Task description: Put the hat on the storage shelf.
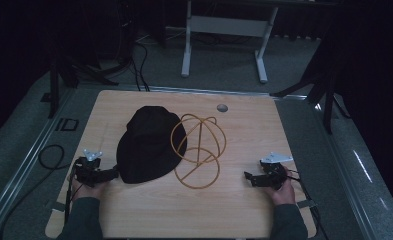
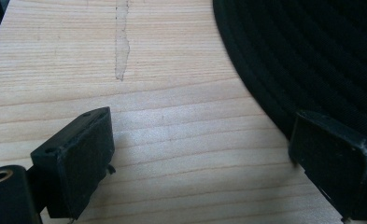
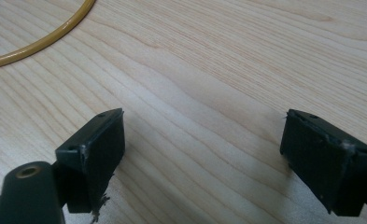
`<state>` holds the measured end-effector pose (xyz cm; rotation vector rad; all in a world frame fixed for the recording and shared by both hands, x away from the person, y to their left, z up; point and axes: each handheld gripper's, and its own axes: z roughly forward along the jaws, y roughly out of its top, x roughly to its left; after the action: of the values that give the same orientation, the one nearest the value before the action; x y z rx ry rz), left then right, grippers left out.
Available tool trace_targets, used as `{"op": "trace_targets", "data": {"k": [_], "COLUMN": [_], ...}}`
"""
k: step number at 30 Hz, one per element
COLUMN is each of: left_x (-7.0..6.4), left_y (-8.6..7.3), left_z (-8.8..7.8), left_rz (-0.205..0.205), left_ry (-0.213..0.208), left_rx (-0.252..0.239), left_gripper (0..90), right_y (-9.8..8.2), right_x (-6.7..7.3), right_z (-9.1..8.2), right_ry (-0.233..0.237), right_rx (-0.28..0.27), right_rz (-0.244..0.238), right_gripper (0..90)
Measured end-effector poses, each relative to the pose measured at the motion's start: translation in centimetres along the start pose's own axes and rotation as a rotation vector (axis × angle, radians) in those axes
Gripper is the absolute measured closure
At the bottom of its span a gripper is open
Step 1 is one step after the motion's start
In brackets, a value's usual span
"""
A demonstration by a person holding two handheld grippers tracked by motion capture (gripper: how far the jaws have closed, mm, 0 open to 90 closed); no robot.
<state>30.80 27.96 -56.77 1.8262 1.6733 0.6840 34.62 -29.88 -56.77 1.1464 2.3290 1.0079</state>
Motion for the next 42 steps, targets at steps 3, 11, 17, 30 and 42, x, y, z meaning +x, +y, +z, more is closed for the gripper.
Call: {"op": "trace_targets", "data": {"k": [3, 11, 17, 30, 42], "left_x": [0.0, 0.2, 0.3, -0.6, -2.6], "left_y": [0.0, 0.4, 2.1, 5.4, 8.5], "left_z": [0.0, -0.1, -0.7, -3.5, -7.6], "left_rz": [0.002, 0.018, 0.057, 0.129, 0.181], "left_ry": [-0.001, -0.020, -0.048, -0.142, -0.261], "left_rx": [0.000, 0.028, 0.147, 0.156, 0.133], "left_gripper": [7.0, 8.9, 39.8, 47.4, 47.0], "right_y": [0.0, 0.0, 0.0, 0.0, 0.0], "right_x": [0.0, 0.0, 0.0, 0.0, 0.0], "right_z": [0.0, 0.0, 0.0, 0.0, 0.0], "right_ry": [0.000, 0.000, 0.001, 0.001, 0.001], "right_rx": [0.000, 0.000, 0.001, 0.000, 0.000], "right_rz": [0.000, 0.002, 0.006, 0.005, 0.005], "right_gripper": [13.8, 13.8, 13.8, 13.8, 13.8]}}
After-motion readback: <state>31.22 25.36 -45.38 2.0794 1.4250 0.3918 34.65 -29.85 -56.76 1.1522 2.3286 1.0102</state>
